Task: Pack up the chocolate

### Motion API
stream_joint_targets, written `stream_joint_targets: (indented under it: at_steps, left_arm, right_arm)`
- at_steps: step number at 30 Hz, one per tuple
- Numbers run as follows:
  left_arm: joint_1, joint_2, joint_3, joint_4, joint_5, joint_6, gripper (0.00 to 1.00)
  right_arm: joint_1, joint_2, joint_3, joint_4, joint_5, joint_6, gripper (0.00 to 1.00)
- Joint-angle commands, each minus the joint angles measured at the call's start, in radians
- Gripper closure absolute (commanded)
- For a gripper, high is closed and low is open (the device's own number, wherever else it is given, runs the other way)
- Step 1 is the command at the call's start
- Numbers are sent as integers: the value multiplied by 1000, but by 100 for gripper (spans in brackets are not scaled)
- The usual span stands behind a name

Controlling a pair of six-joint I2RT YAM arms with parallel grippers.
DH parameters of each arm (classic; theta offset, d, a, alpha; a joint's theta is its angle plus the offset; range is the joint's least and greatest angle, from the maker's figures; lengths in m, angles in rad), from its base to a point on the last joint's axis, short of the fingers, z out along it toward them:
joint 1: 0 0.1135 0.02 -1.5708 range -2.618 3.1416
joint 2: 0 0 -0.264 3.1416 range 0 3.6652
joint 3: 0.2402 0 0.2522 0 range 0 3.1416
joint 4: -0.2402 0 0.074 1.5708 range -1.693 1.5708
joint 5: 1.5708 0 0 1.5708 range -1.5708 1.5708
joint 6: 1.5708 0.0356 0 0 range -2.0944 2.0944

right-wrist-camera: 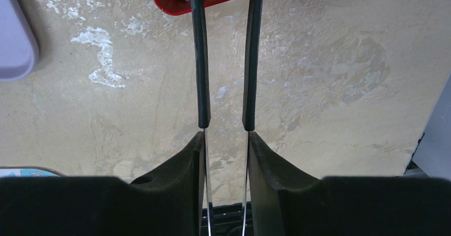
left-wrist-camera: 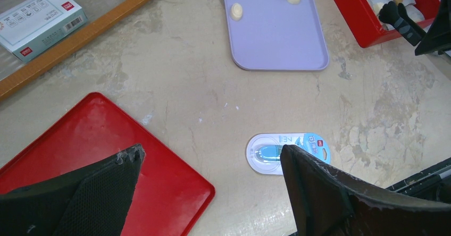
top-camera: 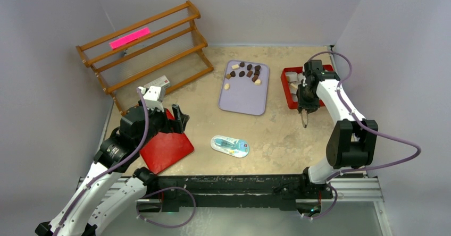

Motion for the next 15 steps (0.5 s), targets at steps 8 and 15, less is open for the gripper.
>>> stream_joint_targets:
  at_steps: [8, 15]
  left_arm:
    - [-6, 5, 18, 14, -9, 5, 0]
    - [-6, 4, 18, 13, -14, 5, 0]
  right_arm:
    - [-5, -38, 29, 0, -14, -14, 62]
    - [-5, -89, 47, -15, -20, -9, 63]
